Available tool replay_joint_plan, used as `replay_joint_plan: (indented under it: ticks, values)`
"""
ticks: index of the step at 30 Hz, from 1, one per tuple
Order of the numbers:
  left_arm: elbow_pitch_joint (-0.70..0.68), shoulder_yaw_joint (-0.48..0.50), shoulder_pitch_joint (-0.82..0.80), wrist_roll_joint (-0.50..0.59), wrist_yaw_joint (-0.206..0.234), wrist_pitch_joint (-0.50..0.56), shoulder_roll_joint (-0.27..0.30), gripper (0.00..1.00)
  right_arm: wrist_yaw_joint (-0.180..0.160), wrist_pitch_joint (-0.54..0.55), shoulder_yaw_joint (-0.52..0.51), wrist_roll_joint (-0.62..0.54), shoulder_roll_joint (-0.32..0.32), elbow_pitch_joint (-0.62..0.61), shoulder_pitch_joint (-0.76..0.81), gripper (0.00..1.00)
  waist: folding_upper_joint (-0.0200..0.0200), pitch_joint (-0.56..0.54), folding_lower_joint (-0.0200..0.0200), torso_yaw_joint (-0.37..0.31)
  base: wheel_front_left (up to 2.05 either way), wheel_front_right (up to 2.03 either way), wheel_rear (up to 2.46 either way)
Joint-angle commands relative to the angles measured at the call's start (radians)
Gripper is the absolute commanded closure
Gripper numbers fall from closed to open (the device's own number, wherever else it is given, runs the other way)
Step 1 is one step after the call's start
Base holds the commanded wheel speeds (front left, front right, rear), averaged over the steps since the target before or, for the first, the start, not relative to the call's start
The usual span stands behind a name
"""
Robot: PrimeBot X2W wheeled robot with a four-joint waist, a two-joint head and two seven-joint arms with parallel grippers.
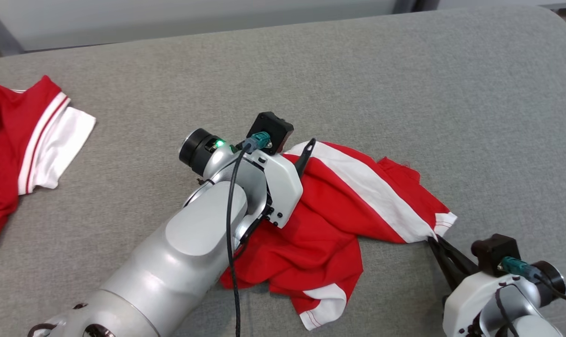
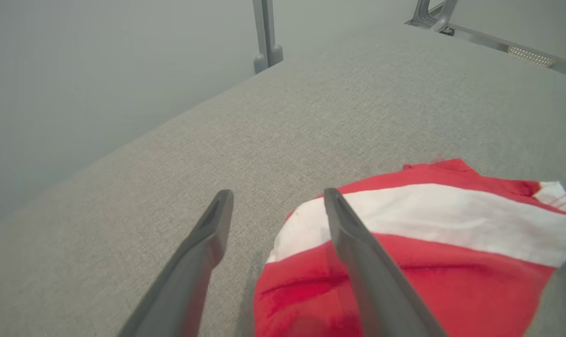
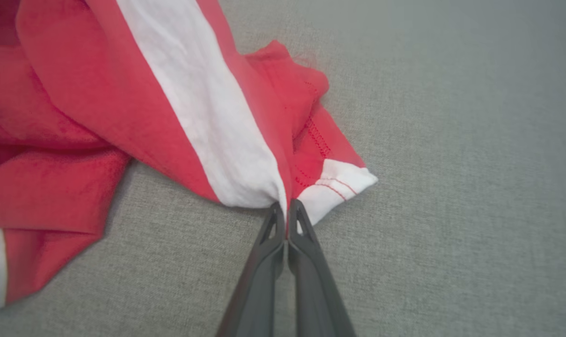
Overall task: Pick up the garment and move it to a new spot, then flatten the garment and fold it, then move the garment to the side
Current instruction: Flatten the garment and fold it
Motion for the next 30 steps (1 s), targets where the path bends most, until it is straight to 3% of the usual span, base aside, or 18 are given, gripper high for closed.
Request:
replay_joint_plan:
  ticks: [1, 6, 13, 14, 16, 22, 30]
  values:
    - [0.000, 0.006, -0.047, -0.015, 0.013, 0.008, 0.009, 0.00, 0.004, -0.018, 0.026, 0.003, -0.011, -0.013, -0.024, 1.00, 0.0000, 0.012, 0.0000, -0.015, 0.00, 0.00, 0.00]
    - [0.083, -0.101, -0.104, -0.062, 0.053, 0.069, 0.009, 0.00, 0.004, -0.056, 0.063, 0.020, -0.010, 0.012, -0.066, 1.00, 0.0000, 0.041, 0.0000, -0.045, 0.00, 0.00, 0.00]
    - [0.139, -0.185, -0.136, -0.109, 0.063, 0.115, 0.009, 0.00, 0.004, -0.092, 0.076, 0.033, -0.012, 0.038, -0.088, 1.00, 0.0000, 0.062, 0.0000, -0.060, 0.00, 0.00, 0.00]
    - [0.140, -0.195, -0.137, -0.118, 0.059, 0.120, 0.009, 0.14, 0.004, -0.099, 0.073, 0.033, -0.014, 0.041, -0.090, 1.00, 0.0000, 0.064, 0.0000, -0.059, 0.00, 0.00, 0.00]
    - [0.136, -0.212, -0.139, -0.139, 0.045, 0.131, 0.009, 1.00, 0.004, -0.109, 0.066, 0.030, -0.016, 0.049, -0.094, 1.00, 0.0000, 0.066, 0.0000, -0.056, 0.00, 0.00, 0.00]
    - [0.113, -0.237, -0.142, -0.216, 0.005, 0.133, 0.009, 1.00, 0.004, -0.126, 0.055, 0.018, -0.011, 0.066, -0.103, 1.00, 0.0000, 0.059, 0.0000, -0.041, 0.00, 0.00, 0.00]
    - [0.067, -0.196, -0.190, -0.293, 0.010, -0.082, 0.009, 1.00, 0.004, -0.212, -0.047, -0.035, 0.004, 0.050, -0.120, 1.00, 0.0000, 0.033, 0.0000, 0.009, 0.00, 0.00, 0.00]
